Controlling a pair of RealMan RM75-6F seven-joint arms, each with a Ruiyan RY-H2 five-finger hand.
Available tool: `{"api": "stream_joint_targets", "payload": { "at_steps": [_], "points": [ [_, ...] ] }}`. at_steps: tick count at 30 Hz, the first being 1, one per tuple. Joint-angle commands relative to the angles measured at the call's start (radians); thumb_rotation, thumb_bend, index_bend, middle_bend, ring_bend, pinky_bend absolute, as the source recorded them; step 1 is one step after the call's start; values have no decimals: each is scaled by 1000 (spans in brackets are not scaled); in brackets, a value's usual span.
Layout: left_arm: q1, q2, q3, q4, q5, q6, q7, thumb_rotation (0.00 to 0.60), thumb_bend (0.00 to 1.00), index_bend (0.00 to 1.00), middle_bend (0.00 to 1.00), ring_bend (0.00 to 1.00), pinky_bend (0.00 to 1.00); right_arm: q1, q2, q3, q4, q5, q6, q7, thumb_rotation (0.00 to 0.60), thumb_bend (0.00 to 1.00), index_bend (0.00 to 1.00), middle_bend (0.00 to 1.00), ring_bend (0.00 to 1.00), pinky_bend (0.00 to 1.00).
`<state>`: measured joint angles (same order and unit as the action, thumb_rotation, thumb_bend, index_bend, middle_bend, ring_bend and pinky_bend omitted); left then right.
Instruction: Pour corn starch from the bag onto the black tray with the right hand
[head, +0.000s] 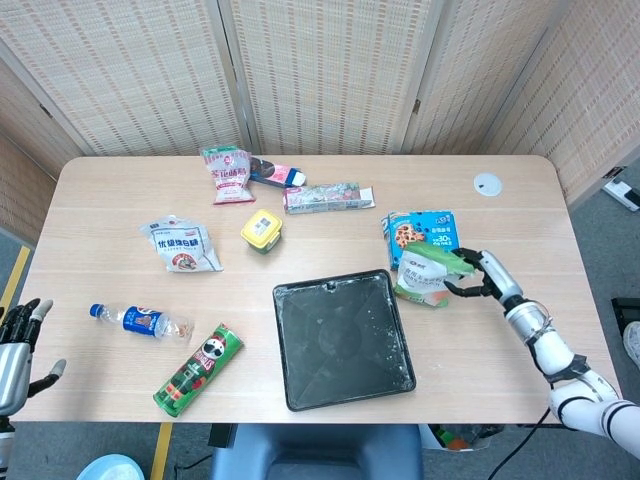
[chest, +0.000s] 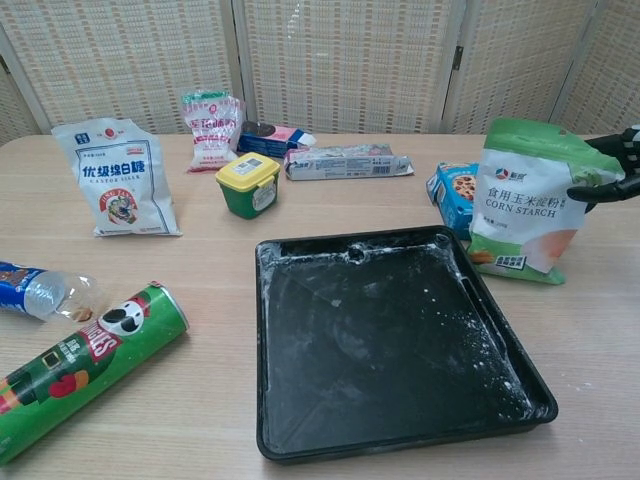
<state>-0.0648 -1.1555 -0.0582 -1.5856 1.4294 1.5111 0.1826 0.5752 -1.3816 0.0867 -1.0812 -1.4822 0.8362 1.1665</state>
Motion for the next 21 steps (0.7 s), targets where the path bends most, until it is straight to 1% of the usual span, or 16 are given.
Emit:
{"api": "stream_joint_targets", "payload": {
  "at_steps": [1, 5, 7, 8, 10, 12, 17, 19, 21],
  "points": [
    [1, 0, 1, 2, 1, 1, -3, 600, 291, 136, 117, 123, 0, -31, 59, -11, -115, 20, 16, -5, 600, 336, 416, 340, 433, 417],
    [2, -3, 2, 7, 3, -1, -10, 600, 292, 137, 118, 123, 0, -63, 120, -15, -259, 36, 41, 0, 600, 336, 417, 340, 424, 417],
    [1, -6, 3, 11, 5, -3, -14, 600, 292, 137, 118, 124, 0, -76, 137, -22, -313, 32, 55, -6, 600, 337, 412, 340, 416, 416],
    [0, -8, 3, 13, 6, -4, -16, 600, 292, 138, 118, 124, 0, -82, 141, -27, -332, 28, 62, -13, 600, 337, 397, 336, 411, 414],
    [0, -10, 4, 17, 8, -5, -20, 600, 292, 141, 120, 125, 0, -93, 148, -42, -372, 9, 79, -23, 600, 336, 324, 316, 399, 405],
    [-1, -12, 3, 22, 9, -6, -25, 600, 292, 144, 123, 128, 0, -102, 152, -54, -398, -9, 94, -21, 600, 336, 268, 298, 393, 400],
    [-2, -13, 3, 30, 8, -11, -33, 600, 292, 149, 124, 130, 0, -117, 166, -77, -448, -48, 126, 27, 600, 336, 190, 268, 382, 400],
    [-2, -12, 3, 32, 8, -11, -35, 600, 292, 150, 124, 131, 0, -119, 179, -85, -460, -66, 138, 45, 600, 336, 173, 257, 374, 399],
    [-1, -11, 4, 32, 6, -12, -36, 600, 292, 152, 124, 131, 0, -127, 190, -91, -460, -89, 169, 35, 600, 336, 173, 256, 370, 399]
  ]
}}
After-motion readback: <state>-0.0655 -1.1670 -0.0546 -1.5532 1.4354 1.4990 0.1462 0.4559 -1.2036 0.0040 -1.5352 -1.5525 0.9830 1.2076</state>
